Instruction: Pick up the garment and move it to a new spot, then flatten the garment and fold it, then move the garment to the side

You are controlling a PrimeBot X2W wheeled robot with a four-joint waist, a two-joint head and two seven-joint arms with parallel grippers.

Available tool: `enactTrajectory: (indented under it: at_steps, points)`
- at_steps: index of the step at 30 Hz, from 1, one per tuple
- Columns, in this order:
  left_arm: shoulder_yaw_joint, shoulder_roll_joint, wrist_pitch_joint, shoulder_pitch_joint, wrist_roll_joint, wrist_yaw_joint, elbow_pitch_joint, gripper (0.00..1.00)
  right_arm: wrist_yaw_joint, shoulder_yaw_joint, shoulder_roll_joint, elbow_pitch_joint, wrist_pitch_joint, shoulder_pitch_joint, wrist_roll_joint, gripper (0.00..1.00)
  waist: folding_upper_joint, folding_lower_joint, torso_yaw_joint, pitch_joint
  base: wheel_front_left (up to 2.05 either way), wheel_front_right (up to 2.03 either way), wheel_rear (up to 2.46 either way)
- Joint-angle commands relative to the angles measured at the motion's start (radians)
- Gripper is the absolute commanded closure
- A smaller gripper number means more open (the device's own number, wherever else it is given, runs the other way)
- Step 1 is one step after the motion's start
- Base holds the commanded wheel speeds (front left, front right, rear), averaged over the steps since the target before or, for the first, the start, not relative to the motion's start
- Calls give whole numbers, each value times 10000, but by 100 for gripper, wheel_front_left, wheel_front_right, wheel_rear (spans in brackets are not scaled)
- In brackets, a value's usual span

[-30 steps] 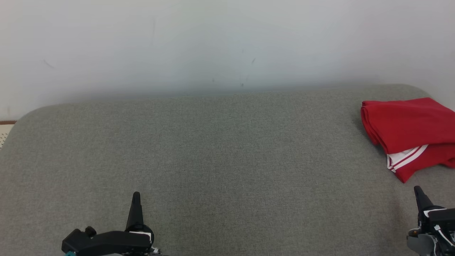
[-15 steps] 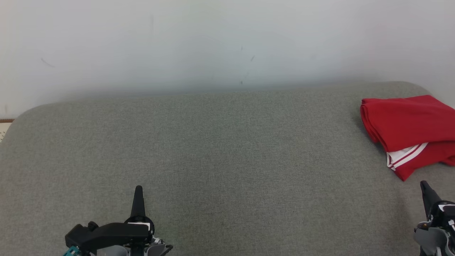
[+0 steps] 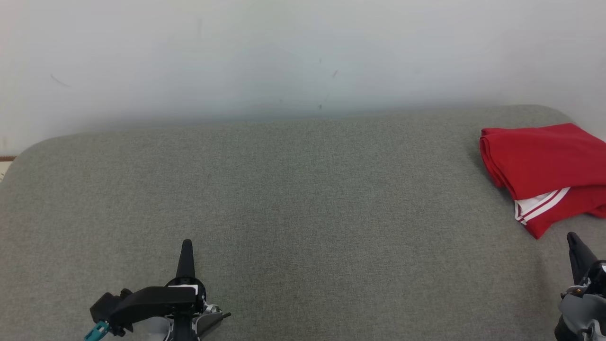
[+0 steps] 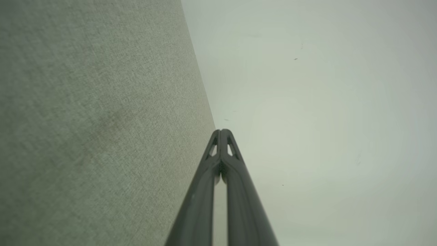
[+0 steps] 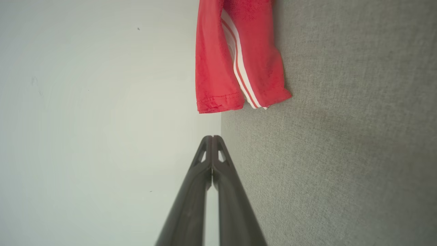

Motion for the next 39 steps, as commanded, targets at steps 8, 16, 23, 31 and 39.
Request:
enactTrajectory:
  at_steps: [8,16,23,31,39]
  points:
    - [-236,65,-59,-444,-905,-138,254,100,4,-353,-146,222,352,-409,722,100,0,-1,-22,58,0,0,0]
    - [-424,68,-62,-683,-1589,-197,464,100,4,-627,-201,429,633,-592,1262,100,0,-1,-43,113,0,0,0]
    - [-549,70,-47,-843,-2062,-251,605,100,4,-821,-235,561,837,-748,1659,100,0,-1,-58,154,0,0,0]
    - [-635,72,-48,-940,-2365,-277,704,100,4,-943,-245,661,969,-792,1918,100,0,-1,-70,186,0,0,0]
    - [-634,72,-48,-939,-2364,-277,702,100,4,-934,-249,661,963,-789,1928,100,0,-1,-70,186,0,0,0]
